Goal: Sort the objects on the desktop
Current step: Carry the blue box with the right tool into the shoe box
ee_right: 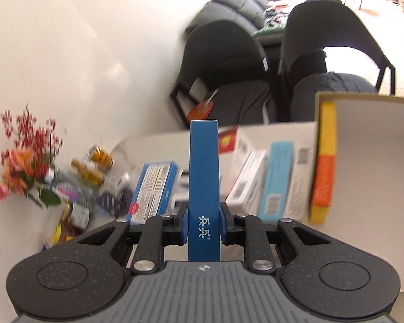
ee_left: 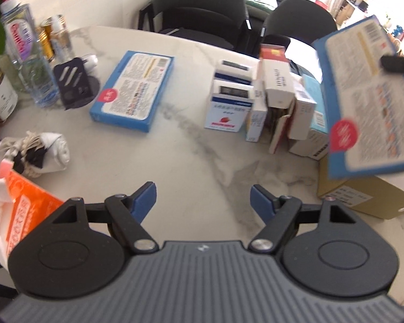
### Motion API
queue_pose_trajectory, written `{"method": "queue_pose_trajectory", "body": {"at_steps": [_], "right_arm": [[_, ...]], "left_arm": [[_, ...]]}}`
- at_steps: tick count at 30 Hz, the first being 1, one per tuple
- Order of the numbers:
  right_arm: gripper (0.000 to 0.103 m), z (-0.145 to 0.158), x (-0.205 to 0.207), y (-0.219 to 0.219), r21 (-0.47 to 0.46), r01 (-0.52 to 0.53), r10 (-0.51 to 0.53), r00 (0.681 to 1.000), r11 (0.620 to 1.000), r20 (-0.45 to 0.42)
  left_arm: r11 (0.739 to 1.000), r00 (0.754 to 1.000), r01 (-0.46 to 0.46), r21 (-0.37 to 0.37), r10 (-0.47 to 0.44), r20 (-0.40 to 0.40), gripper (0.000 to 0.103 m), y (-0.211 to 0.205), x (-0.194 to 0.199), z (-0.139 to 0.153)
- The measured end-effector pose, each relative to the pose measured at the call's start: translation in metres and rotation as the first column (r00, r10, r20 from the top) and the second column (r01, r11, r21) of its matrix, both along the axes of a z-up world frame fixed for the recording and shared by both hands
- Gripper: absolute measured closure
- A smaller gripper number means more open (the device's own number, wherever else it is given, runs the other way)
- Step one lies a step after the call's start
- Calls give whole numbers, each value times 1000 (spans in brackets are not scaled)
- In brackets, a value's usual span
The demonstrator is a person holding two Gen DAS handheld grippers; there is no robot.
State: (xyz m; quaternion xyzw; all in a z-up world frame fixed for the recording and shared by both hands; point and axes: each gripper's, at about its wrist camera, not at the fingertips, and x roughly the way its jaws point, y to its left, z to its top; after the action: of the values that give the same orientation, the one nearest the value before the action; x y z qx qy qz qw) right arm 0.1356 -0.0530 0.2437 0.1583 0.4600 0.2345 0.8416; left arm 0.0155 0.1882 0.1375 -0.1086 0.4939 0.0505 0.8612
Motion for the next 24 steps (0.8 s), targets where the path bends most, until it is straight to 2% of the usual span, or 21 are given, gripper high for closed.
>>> {"method": "queue_pose_trajectory", "body": {"at_steps": [6, 12, 16, 24], "right_arm": [[79, 8, 18, -62, 33, 162, -163, 986, 986, 33], [79, -14, 35, -115, 23, 297, -297, 955, 955, -5], [79, -29, 40, -135, 14, 341, -341, 939, 940, -36], [79, -61, 64, -142, -11, 348, -347, 935, 938, -77]], "left_arm": [[998, 998, 63, -2, -63, -13, 21, -26, 14, -3], [992, 992, 123, -5, -123, -22, 21, -51, 26, -3], [988, 988, 154, 1, -154, -19, 21, -65, 32, 0], [984, 984, 175, 17, -175, -42, 21, -79, 43, 2]]}}
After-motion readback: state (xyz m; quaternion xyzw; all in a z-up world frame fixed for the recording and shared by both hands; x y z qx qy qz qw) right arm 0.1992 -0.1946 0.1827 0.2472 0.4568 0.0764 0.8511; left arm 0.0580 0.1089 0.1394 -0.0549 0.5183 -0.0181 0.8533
